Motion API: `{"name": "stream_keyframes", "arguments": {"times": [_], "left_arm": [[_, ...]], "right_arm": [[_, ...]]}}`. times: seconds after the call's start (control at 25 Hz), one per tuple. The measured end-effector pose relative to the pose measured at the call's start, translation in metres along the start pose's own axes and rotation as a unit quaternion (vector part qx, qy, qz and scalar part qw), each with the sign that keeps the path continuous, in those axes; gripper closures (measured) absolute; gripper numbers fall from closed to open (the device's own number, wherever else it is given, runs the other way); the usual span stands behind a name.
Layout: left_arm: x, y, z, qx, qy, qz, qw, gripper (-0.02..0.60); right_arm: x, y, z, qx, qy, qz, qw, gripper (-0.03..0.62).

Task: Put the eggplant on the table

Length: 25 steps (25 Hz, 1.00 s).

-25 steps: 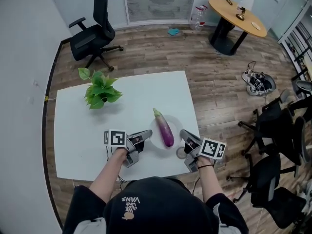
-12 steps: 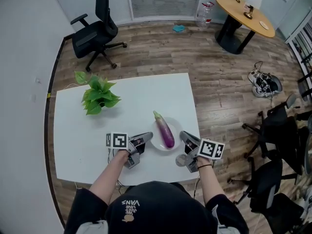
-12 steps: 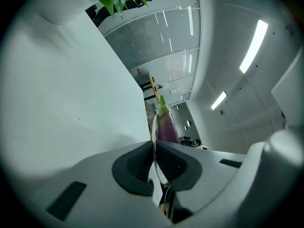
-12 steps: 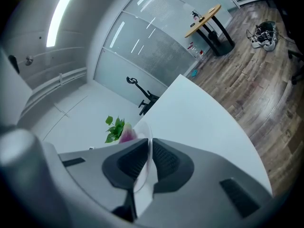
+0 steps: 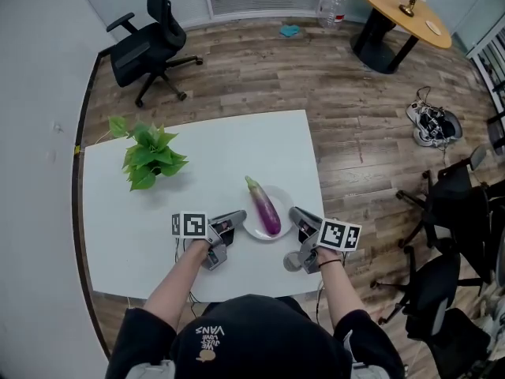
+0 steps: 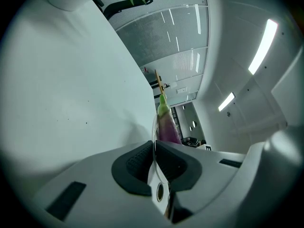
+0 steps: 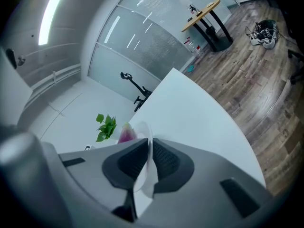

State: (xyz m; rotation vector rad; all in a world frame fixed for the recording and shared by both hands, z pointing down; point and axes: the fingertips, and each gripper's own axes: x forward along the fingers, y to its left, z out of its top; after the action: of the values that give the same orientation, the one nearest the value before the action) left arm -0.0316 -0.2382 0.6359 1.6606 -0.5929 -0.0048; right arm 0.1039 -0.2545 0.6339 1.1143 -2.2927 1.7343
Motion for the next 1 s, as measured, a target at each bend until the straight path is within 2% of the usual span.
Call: {"name": "stream_keyframes", "arguments": {"times": [0.24,1.0], "left_arm": [[0.007,0.01,0.001,-0.016,0.001,0.005,0.9999,0.557],[0.016,0.028,0.0,-0.036,0.03,0.061,0.997,0.557]], "right_arm": [[0.008,-0.011,0.001,0.0,0.014,-0.008,1.0,0.559],[0.018,-0.024,0.001,0.002,0.042,-0.042,0.998,0.559]]}}
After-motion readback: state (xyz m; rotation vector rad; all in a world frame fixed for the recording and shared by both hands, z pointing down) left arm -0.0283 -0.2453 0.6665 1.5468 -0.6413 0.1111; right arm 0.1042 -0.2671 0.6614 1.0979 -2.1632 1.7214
